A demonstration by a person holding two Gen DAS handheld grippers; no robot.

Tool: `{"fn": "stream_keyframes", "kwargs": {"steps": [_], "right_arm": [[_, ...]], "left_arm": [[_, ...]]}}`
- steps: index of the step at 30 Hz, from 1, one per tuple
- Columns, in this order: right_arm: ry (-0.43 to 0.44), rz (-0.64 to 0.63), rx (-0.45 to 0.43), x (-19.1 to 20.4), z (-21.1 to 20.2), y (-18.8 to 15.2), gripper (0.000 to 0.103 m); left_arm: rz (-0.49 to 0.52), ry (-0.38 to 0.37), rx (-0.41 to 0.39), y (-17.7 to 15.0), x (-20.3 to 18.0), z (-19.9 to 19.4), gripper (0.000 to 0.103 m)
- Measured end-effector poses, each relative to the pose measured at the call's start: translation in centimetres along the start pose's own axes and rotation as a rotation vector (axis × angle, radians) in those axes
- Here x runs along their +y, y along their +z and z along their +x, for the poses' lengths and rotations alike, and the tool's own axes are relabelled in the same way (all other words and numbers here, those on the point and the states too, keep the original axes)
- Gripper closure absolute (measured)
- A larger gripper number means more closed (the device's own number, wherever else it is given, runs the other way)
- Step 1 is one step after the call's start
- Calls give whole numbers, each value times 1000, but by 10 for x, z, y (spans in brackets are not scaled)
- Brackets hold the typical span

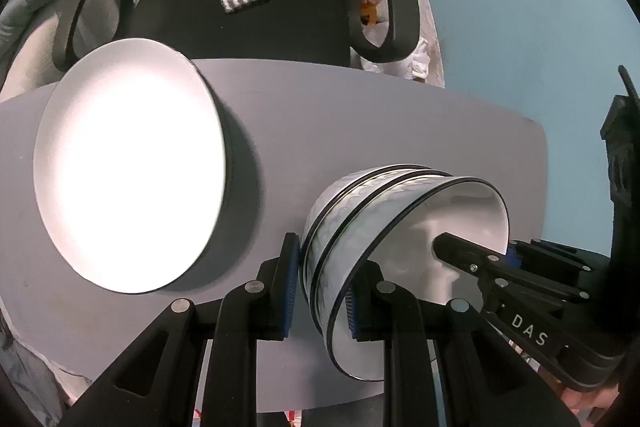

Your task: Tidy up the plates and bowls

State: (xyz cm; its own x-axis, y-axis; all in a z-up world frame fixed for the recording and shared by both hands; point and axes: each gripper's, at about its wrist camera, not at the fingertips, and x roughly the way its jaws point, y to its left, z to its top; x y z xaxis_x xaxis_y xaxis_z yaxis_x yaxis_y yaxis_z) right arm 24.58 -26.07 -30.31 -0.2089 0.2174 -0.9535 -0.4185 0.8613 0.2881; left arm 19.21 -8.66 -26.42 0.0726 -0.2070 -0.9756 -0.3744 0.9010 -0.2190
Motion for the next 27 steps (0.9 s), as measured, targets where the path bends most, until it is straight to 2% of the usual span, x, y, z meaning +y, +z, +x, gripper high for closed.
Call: {"fn": "stream_keyframes", "kwargs": {"steps": [10, 19, 27], "right_arm": [[-12, -55, -27, 38, -21, 15, 88], [-6, -130, -43, 88, -28, 30, 88], [-9, -196, -39, 135, -17, 45, 88]], "left_arm": [[-47, -9, -54, 2, 26, -37, 83], [-108, 0, -119, 5, 68, -76, 83], [-162, 30, -128, 5, 108, -84, 83]]}}
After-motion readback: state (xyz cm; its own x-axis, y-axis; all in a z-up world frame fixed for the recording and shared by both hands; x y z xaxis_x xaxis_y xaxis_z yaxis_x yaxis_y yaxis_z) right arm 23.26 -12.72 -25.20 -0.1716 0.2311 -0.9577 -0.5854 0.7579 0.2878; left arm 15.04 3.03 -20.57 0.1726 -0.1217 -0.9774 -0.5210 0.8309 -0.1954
